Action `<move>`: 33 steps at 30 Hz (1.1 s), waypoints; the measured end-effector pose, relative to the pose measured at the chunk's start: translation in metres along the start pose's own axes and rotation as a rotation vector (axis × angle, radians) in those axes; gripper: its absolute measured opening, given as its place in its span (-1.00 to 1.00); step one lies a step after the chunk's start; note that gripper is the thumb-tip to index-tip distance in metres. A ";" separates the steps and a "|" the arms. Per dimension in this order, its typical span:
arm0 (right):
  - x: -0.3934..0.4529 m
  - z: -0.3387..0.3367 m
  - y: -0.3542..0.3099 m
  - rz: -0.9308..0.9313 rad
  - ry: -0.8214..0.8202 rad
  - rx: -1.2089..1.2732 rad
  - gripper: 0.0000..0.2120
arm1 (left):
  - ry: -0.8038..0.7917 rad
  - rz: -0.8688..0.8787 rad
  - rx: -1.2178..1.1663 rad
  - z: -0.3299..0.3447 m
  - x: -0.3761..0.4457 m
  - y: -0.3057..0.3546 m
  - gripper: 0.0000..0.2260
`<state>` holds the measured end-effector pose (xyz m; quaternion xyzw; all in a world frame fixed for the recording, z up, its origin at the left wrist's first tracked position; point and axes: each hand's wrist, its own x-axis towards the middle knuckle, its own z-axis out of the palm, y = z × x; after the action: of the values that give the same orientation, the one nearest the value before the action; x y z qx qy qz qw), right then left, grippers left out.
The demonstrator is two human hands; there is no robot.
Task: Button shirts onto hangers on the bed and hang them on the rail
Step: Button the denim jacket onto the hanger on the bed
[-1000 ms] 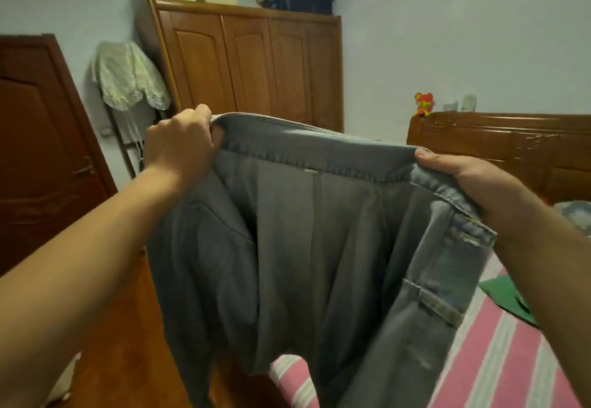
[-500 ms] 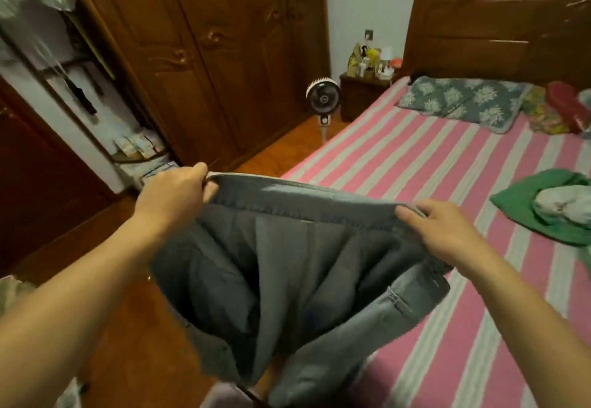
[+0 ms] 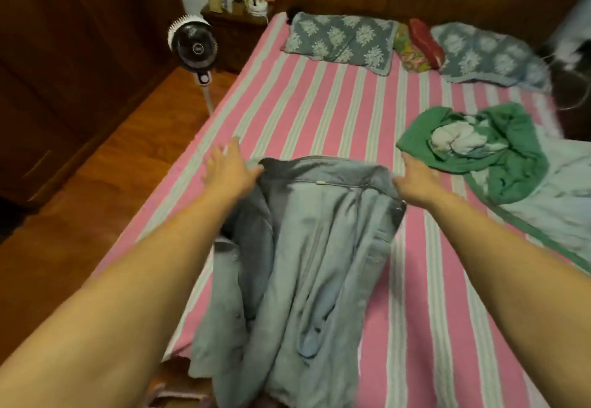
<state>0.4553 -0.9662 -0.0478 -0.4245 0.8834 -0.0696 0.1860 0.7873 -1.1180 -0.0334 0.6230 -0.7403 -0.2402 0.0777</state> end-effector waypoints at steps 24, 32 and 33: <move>-0.173 0.137 -0.200 -0.585 -0.678 0.116 -0.68 | 0.066 -0.706 -0.583 -0.042 -0.313 -0.138 -0.86; -0.401 0.139 -0.359 -1.187 -0.852 0.009 -0.88 | 0.571 -1.027 -0.607 -0.148 -0.564 -0.231 -0.87; -0.428 0.139 -0.378 -1.256 -0.858 -0.022 -0.87 | 0.622 -1.041 -0.612 -0.161 -0.592 -0.241 -0.86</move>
<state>1.0269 -0.8668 0.0457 -0.8392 0.3266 0.0176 0.4345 1.1924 -0.6171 0.1076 0.8883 -0.1860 -0.2546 0.3339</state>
